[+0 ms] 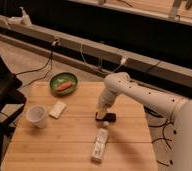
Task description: Place the eraser on the white sponge
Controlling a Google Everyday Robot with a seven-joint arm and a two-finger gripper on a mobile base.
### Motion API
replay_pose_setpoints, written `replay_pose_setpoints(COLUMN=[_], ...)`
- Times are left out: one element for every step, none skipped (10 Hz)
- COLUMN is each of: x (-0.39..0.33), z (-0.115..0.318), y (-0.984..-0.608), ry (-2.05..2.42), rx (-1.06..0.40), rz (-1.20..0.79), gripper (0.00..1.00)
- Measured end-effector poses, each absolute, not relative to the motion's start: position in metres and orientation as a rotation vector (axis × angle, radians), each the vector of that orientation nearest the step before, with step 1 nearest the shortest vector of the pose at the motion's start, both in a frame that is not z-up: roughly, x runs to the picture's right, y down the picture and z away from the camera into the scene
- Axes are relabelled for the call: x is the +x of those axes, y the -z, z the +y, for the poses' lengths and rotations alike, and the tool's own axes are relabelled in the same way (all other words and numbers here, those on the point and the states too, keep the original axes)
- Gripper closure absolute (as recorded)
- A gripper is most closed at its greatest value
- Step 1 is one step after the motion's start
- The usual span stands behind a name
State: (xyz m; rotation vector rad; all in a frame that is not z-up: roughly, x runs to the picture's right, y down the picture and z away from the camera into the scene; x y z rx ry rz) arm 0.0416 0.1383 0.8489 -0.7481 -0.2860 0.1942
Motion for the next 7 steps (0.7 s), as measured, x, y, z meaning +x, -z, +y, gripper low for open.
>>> replay_pose_setpoints(x=[0.042,0.042,0.042,0.044,0.045,0.045,0.041], z=[0.139,0.138,0.140,0.144,0.147,0.154,0.163], y=[-0.850,-0.850,-0.852,-0.857,-0.862,-0.868,-0.877], ry=[-0.200,-0.204,-0.211,-0.229,-0.236,-0.234,-0.236], rx=[-0.748,-0.747,-0.752,-0.763,-0.773,-0.783,-0.797], rz=[-0.283,-0.284,-0.285,-0.287,-0.287,-0.281,-0.268], gripper=[0.21,0.20,0.20,0.20,0.20,0.20,0.20])
